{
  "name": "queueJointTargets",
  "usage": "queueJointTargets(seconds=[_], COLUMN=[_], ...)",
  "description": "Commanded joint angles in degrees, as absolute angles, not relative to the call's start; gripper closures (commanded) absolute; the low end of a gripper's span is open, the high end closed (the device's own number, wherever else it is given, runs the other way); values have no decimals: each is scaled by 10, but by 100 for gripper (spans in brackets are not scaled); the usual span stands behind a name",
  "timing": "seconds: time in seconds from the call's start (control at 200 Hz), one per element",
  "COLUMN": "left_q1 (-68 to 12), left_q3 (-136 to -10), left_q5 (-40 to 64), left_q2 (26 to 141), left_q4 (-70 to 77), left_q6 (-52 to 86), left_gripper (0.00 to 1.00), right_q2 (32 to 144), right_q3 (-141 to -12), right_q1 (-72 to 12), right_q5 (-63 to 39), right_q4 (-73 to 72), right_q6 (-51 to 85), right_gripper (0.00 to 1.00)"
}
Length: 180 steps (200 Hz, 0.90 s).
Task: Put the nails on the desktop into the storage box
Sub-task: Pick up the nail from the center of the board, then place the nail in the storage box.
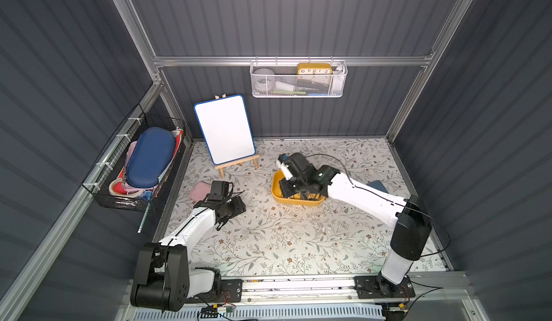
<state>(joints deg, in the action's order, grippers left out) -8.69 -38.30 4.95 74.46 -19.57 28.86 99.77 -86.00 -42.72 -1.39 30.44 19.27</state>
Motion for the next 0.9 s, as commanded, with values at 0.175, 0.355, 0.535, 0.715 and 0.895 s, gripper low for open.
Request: queueJointTargets(seconds=[0.175,0.355,0.535,0.715,0.895], left_q1=[-87,-88,-89,-117,-197], left_q3=[-385,-380,-363,-354,-354], left_q5=[68,71,102,124,104], left_q2=[748,736,694,676,632], left_q4=[-201,-194,-181,-162,-154], left_q6=[275,255,248,252,272], left_gripper=[36,37,35,35,34], right_q2=[1034,1086,1117,1119,1099], right_q3=[-774,-766,-770,-772,-785], right_q1=[-303,-287,-281,-280,-280], right_q5=[-71,-65,-53,-51,-90], right_q4=[235,206,210,204,207], right_q6=[326,334,343,340,320], right_gripper=[100,100,100,88,73])
